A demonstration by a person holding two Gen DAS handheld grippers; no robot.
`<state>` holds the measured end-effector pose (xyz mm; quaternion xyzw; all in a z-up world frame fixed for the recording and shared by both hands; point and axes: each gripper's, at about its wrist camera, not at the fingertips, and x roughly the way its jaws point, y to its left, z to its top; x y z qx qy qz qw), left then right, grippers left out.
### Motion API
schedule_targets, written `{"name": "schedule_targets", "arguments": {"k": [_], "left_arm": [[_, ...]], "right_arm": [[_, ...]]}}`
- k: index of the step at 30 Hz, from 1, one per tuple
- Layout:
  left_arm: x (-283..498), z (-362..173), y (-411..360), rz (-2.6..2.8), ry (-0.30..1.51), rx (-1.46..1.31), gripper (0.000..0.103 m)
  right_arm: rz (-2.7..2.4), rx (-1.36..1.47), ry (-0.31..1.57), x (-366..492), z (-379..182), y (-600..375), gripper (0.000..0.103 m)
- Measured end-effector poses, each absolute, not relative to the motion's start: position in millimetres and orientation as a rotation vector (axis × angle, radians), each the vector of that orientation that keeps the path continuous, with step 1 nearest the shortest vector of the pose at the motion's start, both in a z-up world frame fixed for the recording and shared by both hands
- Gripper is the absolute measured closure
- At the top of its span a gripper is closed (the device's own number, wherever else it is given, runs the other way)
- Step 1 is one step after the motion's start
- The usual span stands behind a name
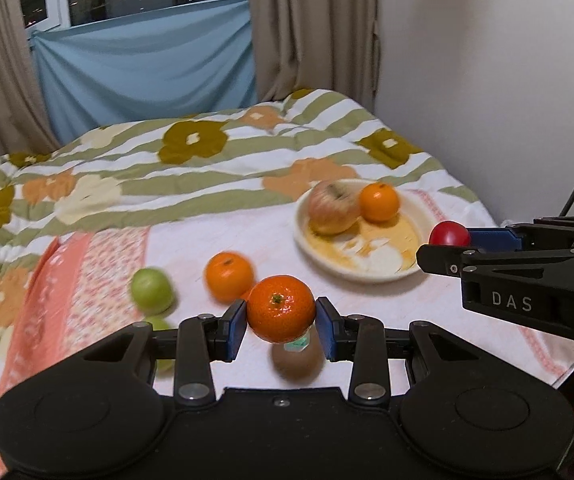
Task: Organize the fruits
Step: 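Carry both fruits to the bowl and open the left tool to drop the tangerine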
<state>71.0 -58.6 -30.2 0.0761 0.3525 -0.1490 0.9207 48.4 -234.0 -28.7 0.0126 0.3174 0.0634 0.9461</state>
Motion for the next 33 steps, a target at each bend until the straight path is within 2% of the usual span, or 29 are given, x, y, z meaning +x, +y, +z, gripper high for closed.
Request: {"name": "schedule_targets", "arguments": {"k": [12,23,31,32,33], "left_arm": [[135,-42,-135,-0.345,0.745,0.183,0.062],[202,-99,-182,-0.296,0.85,0.242,0.062],[219,-124,-193,-0.244,0.899,0.286,0.062],[219,-125,-193,-0.239,0.901,0.287,0.06],[219,-125,-193,-0.234,0.902,0.291,0.048]], "right_arm": [[0.096,0.015,0.655,107,-36,-321,0.053],[0.148,0.007,0.723,170,-75,-356,0.053],[0.177,0.008,0.766,195,-100,-365,0.053],[0.179,0.009,0.768,196,-101,-365,0.053],[0.18,0.009,0.771,198,-102,-365,0.053]]}}
